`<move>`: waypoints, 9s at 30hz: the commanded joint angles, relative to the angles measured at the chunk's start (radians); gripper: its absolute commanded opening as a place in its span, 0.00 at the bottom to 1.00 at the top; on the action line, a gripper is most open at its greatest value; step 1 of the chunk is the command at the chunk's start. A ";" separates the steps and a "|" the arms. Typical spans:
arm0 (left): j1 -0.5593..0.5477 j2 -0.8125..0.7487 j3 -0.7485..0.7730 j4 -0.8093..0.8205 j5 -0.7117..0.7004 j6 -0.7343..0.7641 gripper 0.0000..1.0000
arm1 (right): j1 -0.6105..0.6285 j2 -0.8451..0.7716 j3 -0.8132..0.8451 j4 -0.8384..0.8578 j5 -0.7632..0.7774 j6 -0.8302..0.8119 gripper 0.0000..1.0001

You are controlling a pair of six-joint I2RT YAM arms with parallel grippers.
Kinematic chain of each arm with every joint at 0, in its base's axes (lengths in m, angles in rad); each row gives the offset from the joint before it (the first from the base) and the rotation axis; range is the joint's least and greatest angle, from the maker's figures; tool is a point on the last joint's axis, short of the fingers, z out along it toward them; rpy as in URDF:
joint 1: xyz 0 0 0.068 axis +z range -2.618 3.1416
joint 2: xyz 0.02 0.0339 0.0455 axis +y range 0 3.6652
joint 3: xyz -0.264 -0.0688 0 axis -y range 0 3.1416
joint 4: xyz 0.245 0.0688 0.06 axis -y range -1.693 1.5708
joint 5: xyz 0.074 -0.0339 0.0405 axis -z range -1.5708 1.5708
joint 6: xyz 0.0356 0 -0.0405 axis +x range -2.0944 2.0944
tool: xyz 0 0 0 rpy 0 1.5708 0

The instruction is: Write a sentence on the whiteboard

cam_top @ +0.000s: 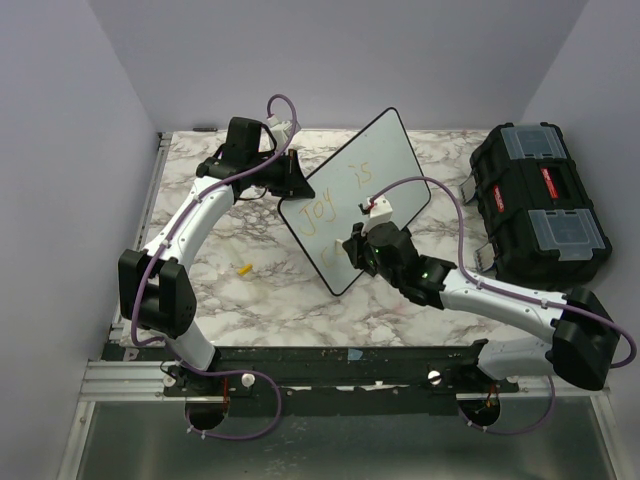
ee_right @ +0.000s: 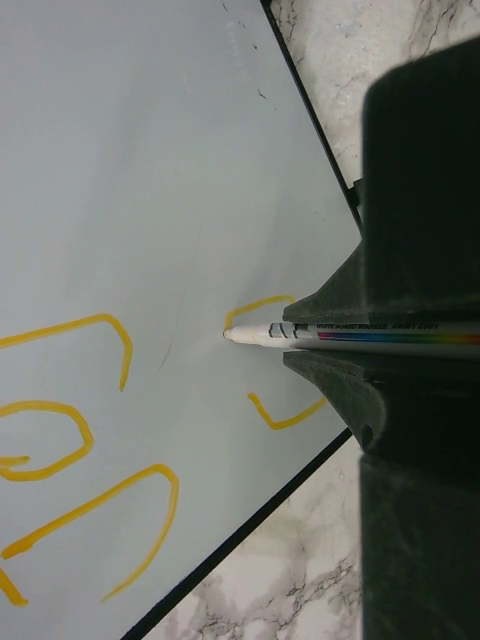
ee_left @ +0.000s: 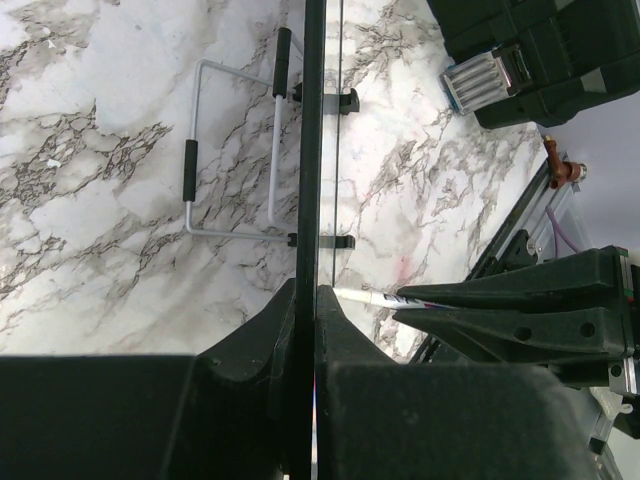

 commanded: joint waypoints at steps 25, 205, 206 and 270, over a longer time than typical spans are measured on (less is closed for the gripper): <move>-0.003 -0.014 0.007 0.050 -0.036 0.036 0.00 | -0.038 -0.083 -0.042 0.001 0.052 -0.032 0.01; -0.005 0.037 0.023 0.010 -0.039 0.055 0.00 | -0.383 -0.147 -0.115 0.131 -0.437 0.007 0.01; -0.005 0.037 0.021 0.013 -0.039 0.055 0.00 | -0.384 -0.146 -0.114 0.131 -0.440 0.006 0.01; -0.006 0.015 -0.018 0.009 -0.026 0.050 0.00 | -0.388 -0.093 -0.044 0.088 -0.453 -0.065 0.01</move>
